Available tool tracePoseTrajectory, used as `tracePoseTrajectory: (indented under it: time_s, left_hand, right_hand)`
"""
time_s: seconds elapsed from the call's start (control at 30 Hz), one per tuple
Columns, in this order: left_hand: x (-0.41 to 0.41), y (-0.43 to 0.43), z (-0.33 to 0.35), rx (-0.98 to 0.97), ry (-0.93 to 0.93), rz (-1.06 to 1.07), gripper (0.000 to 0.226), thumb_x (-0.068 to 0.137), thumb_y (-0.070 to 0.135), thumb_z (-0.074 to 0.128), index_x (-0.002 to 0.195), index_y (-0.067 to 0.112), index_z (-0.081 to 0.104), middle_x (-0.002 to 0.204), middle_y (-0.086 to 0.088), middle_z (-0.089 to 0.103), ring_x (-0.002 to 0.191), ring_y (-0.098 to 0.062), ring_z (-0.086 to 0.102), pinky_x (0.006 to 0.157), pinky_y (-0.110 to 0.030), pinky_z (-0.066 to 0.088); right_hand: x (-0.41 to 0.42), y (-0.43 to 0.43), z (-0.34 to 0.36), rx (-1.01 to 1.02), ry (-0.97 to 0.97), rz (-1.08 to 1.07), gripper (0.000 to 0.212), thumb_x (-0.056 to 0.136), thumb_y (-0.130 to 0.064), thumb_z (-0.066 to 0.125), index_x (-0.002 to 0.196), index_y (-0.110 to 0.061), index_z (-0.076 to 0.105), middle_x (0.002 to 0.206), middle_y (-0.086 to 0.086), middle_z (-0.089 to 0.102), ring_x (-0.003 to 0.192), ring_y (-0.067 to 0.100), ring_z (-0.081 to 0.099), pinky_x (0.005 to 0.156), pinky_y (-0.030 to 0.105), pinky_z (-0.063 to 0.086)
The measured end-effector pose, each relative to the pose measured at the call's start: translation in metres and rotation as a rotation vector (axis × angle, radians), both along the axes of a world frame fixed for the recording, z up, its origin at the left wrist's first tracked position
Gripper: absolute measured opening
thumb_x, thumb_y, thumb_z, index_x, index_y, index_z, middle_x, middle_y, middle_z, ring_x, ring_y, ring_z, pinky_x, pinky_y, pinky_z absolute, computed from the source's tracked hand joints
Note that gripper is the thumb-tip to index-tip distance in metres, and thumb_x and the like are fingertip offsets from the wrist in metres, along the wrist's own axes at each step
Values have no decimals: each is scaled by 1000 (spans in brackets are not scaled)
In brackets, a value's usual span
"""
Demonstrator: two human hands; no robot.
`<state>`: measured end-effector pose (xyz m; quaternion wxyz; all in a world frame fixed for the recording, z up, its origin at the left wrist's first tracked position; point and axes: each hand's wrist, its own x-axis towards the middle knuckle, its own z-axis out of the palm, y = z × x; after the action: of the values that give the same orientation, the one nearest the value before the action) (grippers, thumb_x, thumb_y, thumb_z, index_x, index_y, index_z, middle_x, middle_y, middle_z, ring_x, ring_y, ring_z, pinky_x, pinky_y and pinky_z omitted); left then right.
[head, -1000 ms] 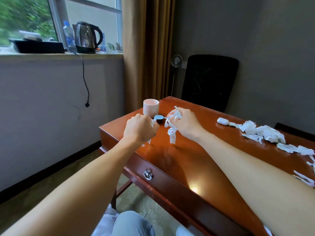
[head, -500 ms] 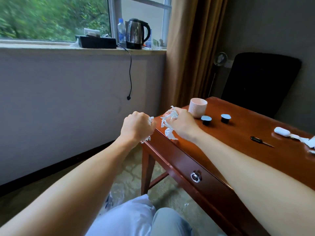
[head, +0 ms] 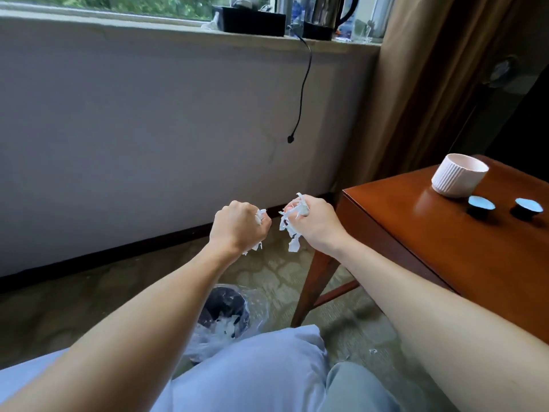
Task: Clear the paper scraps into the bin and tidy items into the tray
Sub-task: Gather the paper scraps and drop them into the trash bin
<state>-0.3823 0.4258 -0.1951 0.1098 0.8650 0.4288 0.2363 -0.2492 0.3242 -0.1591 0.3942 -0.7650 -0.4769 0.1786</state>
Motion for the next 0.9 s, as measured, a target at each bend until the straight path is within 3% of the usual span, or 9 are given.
tracePoseTrajectory:
  time_s: [0.23,0.4,0.63,0.7,0.8,0.9]
  left_hand:
    - [-26,32,-66,-104,-42,67,43,84,37,44,48,13,44,47,-1,55,48,-26,52,54,-33,50]
    - [-40,46,-114,-164,-71,134,43,86,34,49,49,12,47,46,1,48,48,-25,47,49,-29,37]
    - [-57,59,-189,-324,-151,273,46,88,36,47,53,7,43,46,1,43,43,-18,34,44,-26,30]
    - [-60,62,-208,-377,-178,312,46,88,36,47,54,5,45,46,0,42,43,-16,32,44,-25,26]
    - [-64,64,-234,-427,-201,363,47,91,32,50,51,9,40,45,2,39,42,-13,30,41,-26,23]
    - [-66,67,-260,-469,-204,406,48,93,33,47,51,10,38,45,0,40,43,-12,30,40,-27,22]
  right_hand:
    - [-27,45,-68,-76,77,28,20,87,-10,51,73,-22,57,72,-9,59,61,7,52,44,7,35]
    - [-45,69,-117,-111,158,43,28,89,-5,51,69,-23,53,71,-5,56,57,8,48,39,8,32]
    - [-66,95,-198,-191,249,14,17,91,-10,52,92,-18,66,88,-3,67,78,13,62,55,20,44]
    - [-72,101,-219,-213,283,11,19,90,-9,51,93,-20,67,88,-3,68,76,14,61,56,21,46]
    - [-82,109,-251,-219,372,-7,19,86,-8,52,87,-23,65,85,-1,69,75,19,60,63,34,49]
    - [-89,115,-279,-248,449,-28,16,89,-7,53,93,-17,66,86,1,69,73,17,59,62,31,46]
